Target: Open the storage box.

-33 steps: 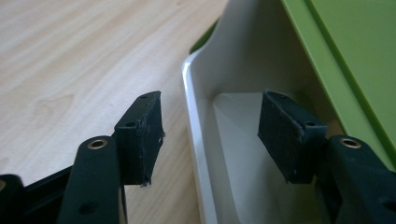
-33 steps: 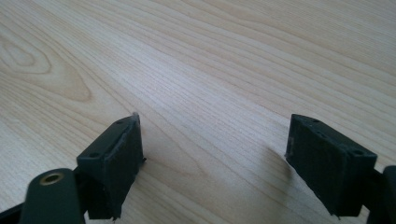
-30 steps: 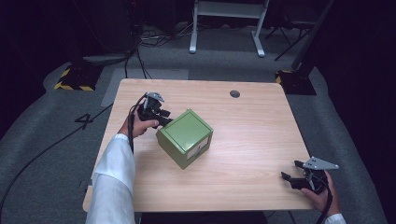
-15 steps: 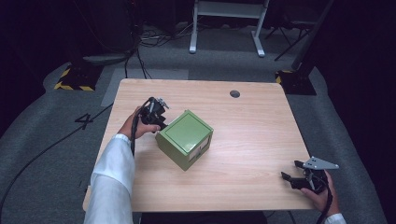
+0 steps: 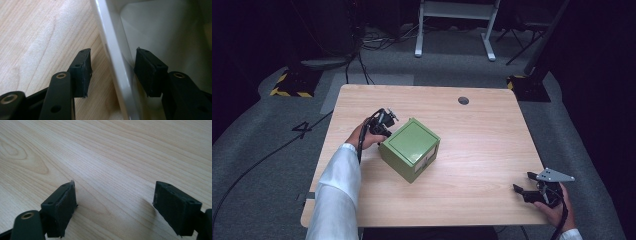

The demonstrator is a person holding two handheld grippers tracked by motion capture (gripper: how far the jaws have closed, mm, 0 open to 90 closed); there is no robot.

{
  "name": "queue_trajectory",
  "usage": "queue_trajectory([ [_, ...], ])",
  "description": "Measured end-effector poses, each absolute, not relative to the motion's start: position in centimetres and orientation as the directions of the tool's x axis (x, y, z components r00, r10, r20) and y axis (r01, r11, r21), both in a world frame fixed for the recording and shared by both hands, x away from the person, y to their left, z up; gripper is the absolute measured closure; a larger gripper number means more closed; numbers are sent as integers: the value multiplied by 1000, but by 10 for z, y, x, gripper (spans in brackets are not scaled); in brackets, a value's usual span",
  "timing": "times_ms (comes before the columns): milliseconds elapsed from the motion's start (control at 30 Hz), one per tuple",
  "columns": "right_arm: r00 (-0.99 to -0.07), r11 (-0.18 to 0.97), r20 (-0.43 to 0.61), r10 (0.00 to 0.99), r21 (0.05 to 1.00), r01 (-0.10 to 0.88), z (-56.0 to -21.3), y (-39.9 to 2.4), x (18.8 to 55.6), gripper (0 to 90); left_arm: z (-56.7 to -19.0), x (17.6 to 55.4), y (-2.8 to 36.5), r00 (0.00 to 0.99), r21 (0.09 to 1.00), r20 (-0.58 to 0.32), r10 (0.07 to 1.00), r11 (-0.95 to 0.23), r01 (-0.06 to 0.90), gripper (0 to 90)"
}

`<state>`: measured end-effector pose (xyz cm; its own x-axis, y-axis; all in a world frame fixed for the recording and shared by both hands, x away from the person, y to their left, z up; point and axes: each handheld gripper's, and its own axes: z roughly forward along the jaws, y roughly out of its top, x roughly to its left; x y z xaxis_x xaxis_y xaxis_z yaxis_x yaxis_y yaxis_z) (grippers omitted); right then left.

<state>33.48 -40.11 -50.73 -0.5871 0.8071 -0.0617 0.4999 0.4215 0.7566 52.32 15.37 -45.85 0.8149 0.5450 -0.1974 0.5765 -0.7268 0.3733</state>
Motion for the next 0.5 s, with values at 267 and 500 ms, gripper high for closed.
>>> queue_trajectory([
  [267,-588,422,-62,807,757,499,-507,-401,335,187,-455,526,149,829,360,-164,535,-750,555,563],
  [500,-587,422,-62,807,756,500,-507,-401,335,187,-448,527,167,793,395,-122,597,-703,591,615],
])
